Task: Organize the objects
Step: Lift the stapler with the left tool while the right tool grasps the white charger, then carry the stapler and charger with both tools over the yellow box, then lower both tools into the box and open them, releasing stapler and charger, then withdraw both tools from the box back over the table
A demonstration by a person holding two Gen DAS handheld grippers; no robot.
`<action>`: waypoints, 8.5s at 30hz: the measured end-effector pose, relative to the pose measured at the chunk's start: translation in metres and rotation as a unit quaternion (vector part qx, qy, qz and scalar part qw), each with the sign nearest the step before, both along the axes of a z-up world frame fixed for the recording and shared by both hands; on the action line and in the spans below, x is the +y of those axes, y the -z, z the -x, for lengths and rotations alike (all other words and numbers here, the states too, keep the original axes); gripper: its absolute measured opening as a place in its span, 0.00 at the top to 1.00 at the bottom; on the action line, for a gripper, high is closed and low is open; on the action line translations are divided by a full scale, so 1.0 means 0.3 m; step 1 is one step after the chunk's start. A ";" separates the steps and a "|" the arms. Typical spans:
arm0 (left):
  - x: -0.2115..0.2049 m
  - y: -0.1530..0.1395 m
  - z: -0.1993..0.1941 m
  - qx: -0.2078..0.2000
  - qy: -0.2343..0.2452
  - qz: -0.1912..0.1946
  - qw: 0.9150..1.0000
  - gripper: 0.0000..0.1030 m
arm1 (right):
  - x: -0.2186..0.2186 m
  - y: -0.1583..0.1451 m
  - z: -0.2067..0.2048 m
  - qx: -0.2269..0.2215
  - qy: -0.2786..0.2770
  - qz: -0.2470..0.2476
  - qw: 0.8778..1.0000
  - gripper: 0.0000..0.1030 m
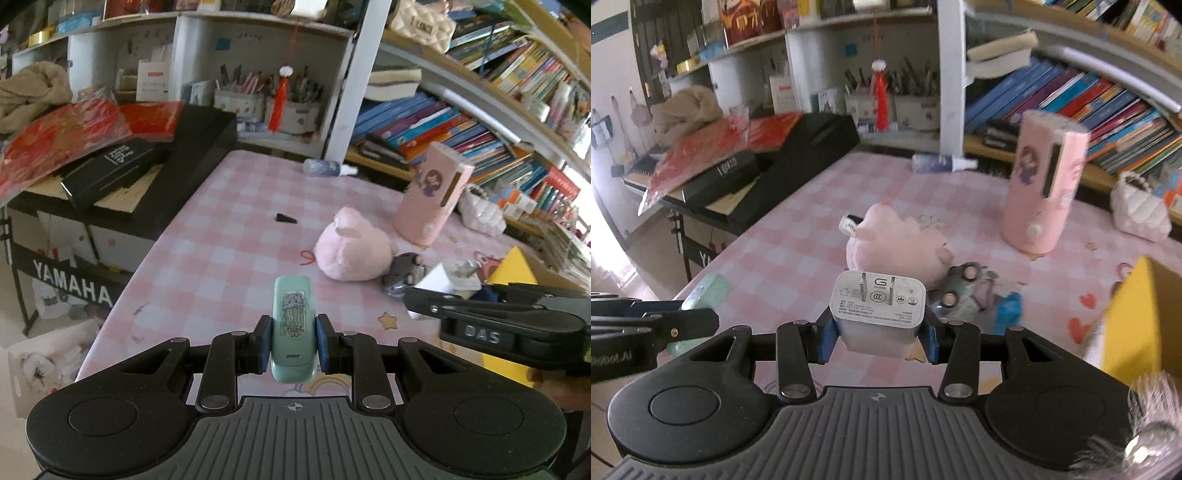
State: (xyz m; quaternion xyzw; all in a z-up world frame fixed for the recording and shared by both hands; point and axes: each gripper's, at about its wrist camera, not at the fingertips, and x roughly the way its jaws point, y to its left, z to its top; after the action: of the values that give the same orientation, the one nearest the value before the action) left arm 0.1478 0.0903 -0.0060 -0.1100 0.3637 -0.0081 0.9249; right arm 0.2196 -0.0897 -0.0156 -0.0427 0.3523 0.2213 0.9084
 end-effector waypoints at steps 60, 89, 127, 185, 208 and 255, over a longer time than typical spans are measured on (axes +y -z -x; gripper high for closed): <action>-0.343 0.012 0.513 -0.007 0.316 0.004 0.949 0.78 | -0.337 -0.005 0.964 0.013 0.309 -0.014 0.951 0.59; -0.640 0.018 0.405 -0.004 0.388 0.002 0.921 0.78 | -0.619 0.008 0.930 0.034 0.392 -0.010 0.919 0.59; -1.012 0.033 -0.012 -0.030 0.281 -0.059 0.957 0.78 | -0.920 -0.102 0.361 -0.050 0.219 0.012 0.974 0.59; -0.992 0.017 0.006 -0.057 0.256 -0.072 0.962 0.49 | -0.936 -0.014 0.221 0.012 0.159 0.031 0.987 0.59; -0.779 -0.049 0.213 -0.097 0.236 -0.050 0.966 0.35 | -0.881 -0.106 0.529 -0.068 0.288 -0.003 0.955 0.59; -0.375 0.063 0.520 -0.004 0.243 -0.094 0.965 0.31 | -0.390 0.038 0.867 0.033 0.263 -0.001 0.964 0.58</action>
State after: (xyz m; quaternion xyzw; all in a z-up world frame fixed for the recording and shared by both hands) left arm -0.0082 -0.0222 -0.0250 0.0695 0.3753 -0.1985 0.9027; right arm -0.0405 -0.2066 -0.0269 0.0598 0.3807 -0.0235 0.9224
